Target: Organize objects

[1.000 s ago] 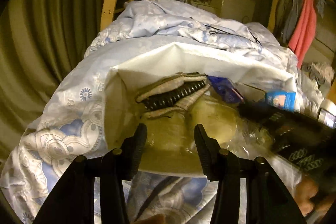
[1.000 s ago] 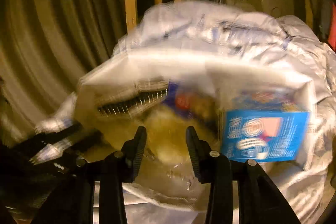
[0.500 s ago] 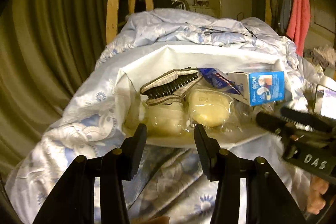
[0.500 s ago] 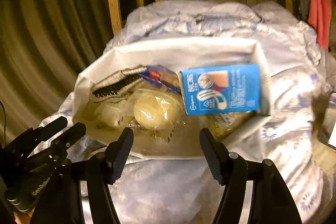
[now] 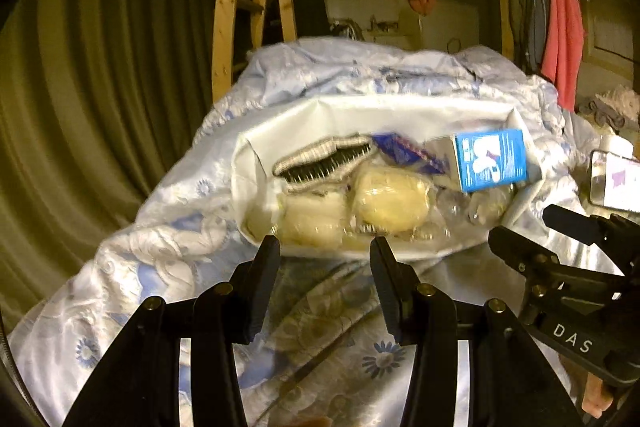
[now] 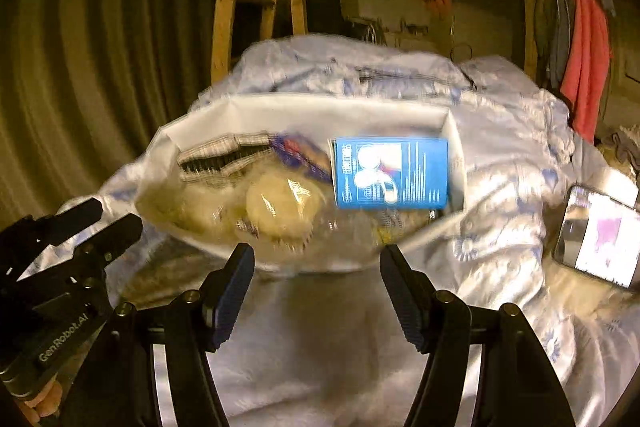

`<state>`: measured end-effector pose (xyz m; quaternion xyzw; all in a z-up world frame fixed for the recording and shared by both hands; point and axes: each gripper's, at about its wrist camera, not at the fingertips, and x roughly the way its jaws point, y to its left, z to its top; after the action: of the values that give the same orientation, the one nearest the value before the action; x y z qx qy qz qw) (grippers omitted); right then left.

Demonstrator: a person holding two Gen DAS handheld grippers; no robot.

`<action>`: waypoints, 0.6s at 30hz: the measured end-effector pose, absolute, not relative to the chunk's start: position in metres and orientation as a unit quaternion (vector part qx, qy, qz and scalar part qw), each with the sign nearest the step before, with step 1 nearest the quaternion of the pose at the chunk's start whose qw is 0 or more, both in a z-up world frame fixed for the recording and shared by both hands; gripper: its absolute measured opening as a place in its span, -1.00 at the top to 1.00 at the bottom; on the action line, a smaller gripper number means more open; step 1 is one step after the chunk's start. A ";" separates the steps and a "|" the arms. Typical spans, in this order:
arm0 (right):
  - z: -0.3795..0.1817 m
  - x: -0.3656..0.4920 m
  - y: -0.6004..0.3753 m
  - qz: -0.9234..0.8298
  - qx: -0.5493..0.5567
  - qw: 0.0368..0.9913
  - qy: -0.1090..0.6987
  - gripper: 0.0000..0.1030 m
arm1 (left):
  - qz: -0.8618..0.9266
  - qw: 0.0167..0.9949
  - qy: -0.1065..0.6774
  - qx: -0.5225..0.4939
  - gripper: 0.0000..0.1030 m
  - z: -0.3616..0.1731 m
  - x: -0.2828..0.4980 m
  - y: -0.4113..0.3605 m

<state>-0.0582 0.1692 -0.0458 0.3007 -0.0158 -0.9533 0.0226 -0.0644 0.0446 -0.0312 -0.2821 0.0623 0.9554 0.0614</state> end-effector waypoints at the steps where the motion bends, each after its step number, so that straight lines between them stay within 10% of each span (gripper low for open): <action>1: -0.048 -0.060 0.170 -0.951 0.307 0.020 -0.017 -0.26 | 0.953 0.064 0.061 -0.289 0.10 -0.034 -0.066 0.045; 18: -0.057 -0.063 0.175 -0.945 0.327 0.019 -0.025 -0.26 | 0.949 0.060 0.060 -0.304 0.10 -0.040 -0.069 0.045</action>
<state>-0.0626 0.1746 -0.0567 0.3269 -0.0249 -0.9445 0.0194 -0.0691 0.0455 -0.0403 -0.3041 0.0598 0.9489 0.0600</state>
